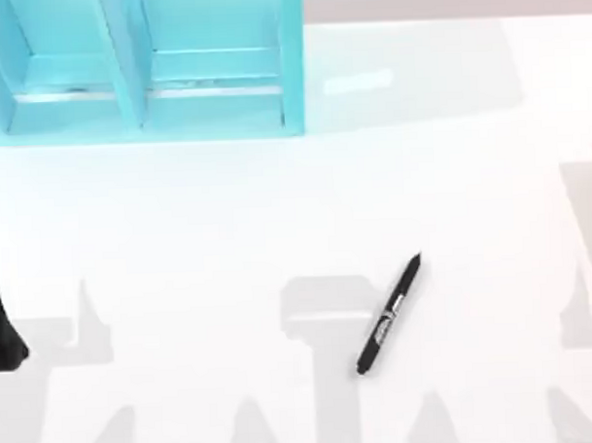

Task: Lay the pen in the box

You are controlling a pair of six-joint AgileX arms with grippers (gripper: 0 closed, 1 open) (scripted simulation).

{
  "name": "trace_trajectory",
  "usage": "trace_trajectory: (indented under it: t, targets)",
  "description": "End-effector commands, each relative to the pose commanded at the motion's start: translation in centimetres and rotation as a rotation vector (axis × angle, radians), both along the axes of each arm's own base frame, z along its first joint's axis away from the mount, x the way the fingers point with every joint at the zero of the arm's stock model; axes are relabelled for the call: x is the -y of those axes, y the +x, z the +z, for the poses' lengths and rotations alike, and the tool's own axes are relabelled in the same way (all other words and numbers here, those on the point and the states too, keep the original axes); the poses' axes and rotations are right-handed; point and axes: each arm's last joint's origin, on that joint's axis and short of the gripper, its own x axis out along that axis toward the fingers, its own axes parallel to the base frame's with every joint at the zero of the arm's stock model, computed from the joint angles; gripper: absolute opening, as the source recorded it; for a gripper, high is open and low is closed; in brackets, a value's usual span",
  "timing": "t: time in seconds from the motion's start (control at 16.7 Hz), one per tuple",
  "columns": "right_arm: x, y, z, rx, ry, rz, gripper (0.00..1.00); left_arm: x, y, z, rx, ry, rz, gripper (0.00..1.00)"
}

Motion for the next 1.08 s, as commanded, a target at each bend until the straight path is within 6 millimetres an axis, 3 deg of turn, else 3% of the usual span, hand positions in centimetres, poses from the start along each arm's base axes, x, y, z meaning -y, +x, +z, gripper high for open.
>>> trace_trajectory:
  t: [0.36, 0.66, 0.84, 1.08]
  targets:
    - [-0.5, 0.3, 0.3, -0.099, 0.024, 0.051, 1.00, 0.0, 0.0, 0.0, 0.000, 0.000, 0.000, 1.00]
    - [-1.8, 1.5, 3.6, -0.307, 0.159, 0.136, 1.00, 0.0, 0.0, 0.0, 0.000, 0.000, 0.000, 1.00]
    - [-3.1, 3.4, 6.3, -0.472, 0.266, 0.164, 1.00, 0.0, 0.0, 0.0, 0.000, 0.000, 0.000, 1.00]
    - [-6.0, 7.3, 9.0, -0.738, 0.395, 0.151, 1.00, 0.0, 0.0, 0.0, 0.000, 0.000, 0.000, 1.00]
